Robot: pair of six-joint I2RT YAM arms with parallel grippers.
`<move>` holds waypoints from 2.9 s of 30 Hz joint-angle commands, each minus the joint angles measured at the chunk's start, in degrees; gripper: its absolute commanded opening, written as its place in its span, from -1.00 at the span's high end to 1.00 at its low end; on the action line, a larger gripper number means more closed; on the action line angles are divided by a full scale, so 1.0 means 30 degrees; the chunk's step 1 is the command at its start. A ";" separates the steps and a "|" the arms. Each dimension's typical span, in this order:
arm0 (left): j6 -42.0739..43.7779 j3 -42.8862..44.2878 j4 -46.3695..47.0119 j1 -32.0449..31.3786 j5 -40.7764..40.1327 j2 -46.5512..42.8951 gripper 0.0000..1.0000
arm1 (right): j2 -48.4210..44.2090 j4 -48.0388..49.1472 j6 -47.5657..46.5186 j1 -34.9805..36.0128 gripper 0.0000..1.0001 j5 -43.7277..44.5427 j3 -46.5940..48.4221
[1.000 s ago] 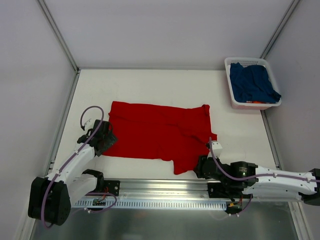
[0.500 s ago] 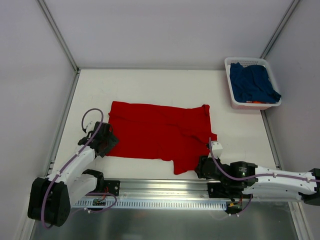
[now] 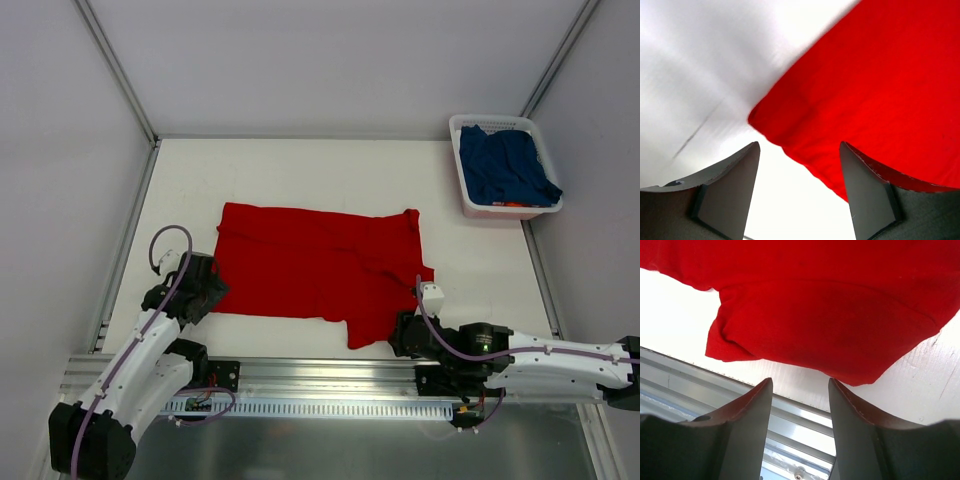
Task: Fold and stack the t-shirts
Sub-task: Grap the side of the flattened tshirt closest away from the robot with both arms
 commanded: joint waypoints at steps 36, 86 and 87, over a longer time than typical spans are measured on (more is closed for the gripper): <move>-0.2103 0.0414 0.2125 -0.0651 -0.2896 0.5555 0.09 | -0.2787 -0.0791 -0.0601 0.0052 0.01 0.0477 0.0306; -0.1312 -0.1168 0.3532 -0.0651 -0.1666 0.3915 1.00 | 0.2195 -0.3720 0.1801 0.0111 -0.13 0.1971 0.1390; -0.1312 -0.1197 0.3532 -0.0622 -0.1666 0.3915 1.00 | 0.2224 -0.3692 0.1801 0.0082 -0.14 0.1942 0.1332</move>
